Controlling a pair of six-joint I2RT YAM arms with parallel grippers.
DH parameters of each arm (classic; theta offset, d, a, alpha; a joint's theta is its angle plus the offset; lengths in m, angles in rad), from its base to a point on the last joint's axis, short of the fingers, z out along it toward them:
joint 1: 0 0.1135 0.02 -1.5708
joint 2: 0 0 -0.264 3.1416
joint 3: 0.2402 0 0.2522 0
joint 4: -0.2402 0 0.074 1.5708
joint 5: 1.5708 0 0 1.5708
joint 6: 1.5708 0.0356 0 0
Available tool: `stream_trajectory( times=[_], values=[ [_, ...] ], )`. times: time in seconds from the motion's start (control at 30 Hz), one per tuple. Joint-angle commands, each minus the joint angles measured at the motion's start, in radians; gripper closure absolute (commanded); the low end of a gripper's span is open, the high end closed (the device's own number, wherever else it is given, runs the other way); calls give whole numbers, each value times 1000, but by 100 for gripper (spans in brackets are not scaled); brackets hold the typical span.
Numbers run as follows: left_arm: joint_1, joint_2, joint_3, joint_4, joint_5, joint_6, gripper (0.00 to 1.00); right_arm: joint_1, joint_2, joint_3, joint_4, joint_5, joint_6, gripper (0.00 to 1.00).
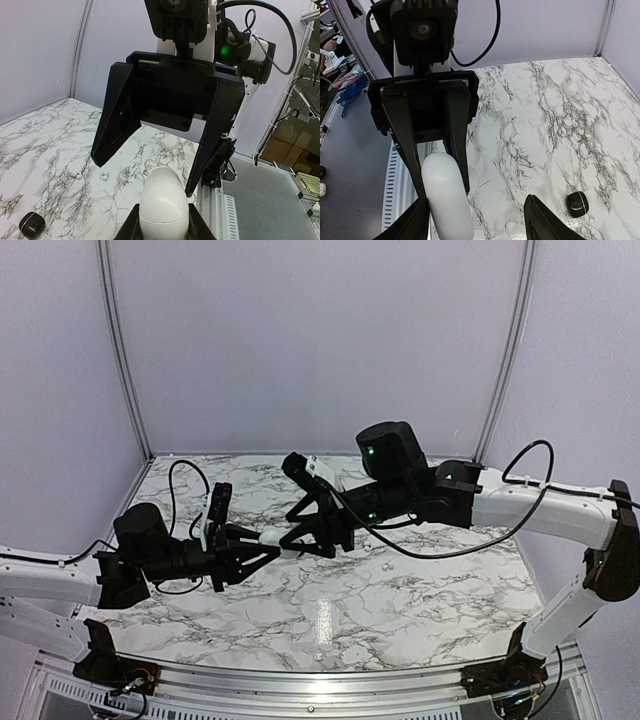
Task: Insert the wireless bluetooth earbuds into the charging case
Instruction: Open the charging case.
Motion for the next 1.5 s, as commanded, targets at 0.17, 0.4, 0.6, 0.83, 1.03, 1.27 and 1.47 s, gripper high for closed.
stream_trajectory(
  times=[0.17, 0.4, 0.6, 0.83, 1.03, 1.27, 1.47],
  values=[
    [-5, -25, 21, 21, 13, 11, 100, 5, 1, 47, -35, 64, -8, 36],
    [-6, -18, 23, 22, 30, 16, 100, -13, -20, 50, -11, 68, 17, 37],
    [-10, -14, 30, 23, 40, 22, 100, -42, -36, 44, 12, 56, 45, 37],
    [-11, -13, 31, 23, 40, 24, 100, -56, -39, 44, 16, 39, 52, 37],
    [-11, -14, 30, 23, 29, 23, 100, -57, -47, 47, 15, 26, 48, 37],
    [-11, -12, 28, 23, -19, 11, 100, -57, -112, 25, 56, -15, 41, 34],
    [-11, -10, 26, 21, -32, 8, 100, -93, -143, 21, 48, 21, 56, 34]
  ],
)
